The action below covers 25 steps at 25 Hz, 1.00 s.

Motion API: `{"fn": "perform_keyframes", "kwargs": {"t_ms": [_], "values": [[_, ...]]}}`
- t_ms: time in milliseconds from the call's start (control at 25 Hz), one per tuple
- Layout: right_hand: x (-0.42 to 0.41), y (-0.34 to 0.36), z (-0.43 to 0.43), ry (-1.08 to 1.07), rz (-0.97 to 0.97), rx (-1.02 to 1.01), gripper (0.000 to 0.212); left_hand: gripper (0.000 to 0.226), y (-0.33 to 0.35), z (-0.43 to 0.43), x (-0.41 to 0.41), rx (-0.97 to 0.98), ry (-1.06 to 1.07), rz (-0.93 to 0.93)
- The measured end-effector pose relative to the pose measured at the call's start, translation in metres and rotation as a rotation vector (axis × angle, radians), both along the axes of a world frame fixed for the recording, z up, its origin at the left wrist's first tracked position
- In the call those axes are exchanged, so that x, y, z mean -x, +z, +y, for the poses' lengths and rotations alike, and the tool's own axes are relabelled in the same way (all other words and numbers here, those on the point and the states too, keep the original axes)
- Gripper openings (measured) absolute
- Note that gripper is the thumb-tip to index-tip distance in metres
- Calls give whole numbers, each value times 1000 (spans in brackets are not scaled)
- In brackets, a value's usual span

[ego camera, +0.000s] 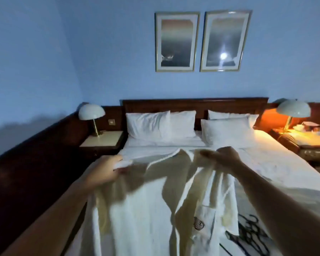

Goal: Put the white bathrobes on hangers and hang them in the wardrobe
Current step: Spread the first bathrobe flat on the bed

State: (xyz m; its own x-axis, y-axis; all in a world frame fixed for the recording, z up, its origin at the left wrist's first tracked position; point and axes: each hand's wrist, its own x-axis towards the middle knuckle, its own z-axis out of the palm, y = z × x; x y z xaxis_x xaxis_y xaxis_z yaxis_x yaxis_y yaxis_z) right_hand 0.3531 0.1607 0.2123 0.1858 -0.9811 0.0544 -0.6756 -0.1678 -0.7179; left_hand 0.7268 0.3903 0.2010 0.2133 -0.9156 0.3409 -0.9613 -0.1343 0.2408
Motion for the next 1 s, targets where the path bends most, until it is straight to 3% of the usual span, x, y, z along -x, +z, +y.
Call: {"fn": "perform_keyframes", "kwargs": {"t_ms": [120,240,280,360,480,560,680,800,920,1000], "values": [[-2,-124,4,133,25,-115,45,23,-144,28,-5,21,313,317],[0,-193,10,264,152,-148,36,14,-228,58,7,-85,508,633],[6,-207,9,278,184,-191,35,18,-245,64,8,-61,494,701],[12,-223,1,278,220,-259,57,19,-255,66,6,-7,442,759],[-5,-217,-17,66,204,-273,67,49,-236,39,-6,-17,417,664],[-31,-209,-27,-14,185,-241,67,56,-221,7,-9,-59,437,586],[-63,-220,-44,40,109,-272,57,41,-232,-33,-23,-137,389,614],[-74,-258,-76,99,37,-186,49,10,-267,-59,-57,-234,296,710],[-96,-302,-139,177,184,-237,39,17,-309,-102,-110,-5,437,596],[-118,-339,-189,117,251,-211,43,3,-349,-143,-138,-68,483,468]]}}
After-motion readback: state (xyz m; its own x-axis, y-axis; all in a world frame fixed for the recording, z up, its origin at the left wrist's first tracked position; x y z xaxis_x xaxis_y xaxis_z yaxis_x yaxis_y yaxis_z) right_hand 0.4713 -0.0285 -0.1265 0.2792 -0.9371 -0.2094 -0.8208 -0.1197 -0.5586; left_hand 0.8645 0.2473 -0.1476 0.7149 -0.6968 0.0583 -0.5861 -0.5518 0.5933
